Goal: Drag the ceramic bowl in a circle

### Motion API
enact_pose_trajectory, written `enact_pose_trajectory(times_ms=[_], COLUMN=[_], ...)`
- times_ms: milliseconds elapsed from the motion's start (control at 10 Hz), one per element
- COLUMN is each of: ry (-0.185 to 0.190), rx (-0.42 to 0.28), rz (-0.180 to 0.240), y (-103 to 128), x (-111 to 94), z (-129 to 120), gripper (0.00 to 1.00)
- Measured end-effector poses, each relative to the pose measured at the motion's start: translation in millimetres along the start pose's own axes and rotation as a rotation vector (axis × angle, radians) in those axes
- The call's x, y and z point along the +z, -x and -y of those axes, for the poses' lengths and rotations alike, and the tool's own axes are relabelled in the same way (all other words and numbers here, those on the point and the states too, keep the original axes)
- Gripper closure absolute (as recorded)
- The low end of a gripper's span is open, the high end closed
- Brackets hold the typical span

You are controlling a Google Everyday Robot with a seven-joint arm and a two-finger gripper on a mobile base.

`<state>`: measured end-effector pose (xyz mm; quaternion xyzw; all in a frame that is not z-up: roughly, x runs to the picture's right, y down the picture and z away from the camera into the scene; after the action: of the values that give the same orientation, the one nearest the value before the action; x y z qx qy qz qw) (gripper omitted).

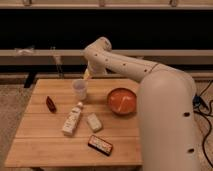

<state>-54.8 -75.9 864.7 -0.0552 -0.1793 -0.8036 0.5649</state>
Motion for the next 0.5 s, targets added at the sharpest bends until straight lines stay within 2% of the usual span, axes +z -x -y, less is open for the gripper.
enact_pose_trajectory(times_ms=[500], ry=[0.004], rx=[-0.002], rz=[0.002], y=[-0.4], x=[0.6], z=[-0.8], gripper=[0.2])
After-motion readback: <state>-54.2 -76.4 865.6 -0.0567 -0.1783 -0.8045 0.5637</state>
